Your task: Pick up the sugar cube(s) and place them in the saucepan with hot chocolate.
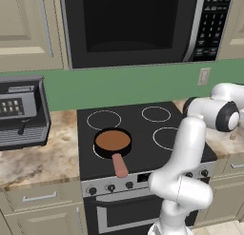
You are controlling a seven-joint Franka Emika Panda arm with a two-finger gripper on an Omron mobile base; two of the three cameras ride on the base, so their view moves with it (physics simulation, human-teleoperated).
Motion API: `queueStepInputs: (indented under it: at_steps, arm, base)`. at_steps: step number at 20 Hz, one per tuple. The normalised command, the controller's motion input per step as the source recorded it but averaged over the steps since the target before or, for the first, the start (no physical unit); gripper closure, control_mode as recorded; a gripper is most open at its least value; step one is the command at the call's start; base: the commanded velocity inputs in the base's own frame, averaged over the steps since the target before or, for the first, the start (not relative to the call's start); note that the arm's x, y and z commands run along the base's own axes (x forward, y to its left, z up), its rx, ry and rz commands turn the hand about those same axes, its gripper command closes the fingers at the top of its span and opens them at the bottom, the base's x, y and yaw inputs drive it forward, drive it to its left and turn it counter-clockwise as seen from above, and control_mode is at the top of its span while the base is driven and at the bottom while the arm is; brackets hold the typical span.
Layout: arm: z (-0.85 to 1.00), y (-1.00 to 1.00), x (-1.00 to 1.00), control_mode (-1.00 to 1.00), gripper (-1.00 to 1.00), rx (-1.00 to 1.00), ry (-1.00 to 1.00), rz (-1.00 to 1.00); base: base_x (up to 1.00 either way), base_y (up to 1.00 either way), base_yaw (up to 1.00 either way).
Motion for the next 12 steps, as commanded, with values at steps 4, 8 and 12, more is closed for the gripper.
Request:
queueStepInputs:
  at_steps: [4, 8, 12]
  arm:
    - [-0.19, 0.36, 0.00, -1.00, -1.00, -0.04, 0.00, 0.00]
    - [-0.31, 0.14, 0.02, -1.00, -1.00, -0.10, 0.00, 0.00]
    - [-0.28, 0.00, 0.14, -1.00, -1.00, -0.10, 0.00, 0.00]
  base:
    - [0.00, 0.00, 0.00]
    - [0.00, 0.00, 0.00]
    - [0.00, 0.00, 0.00]
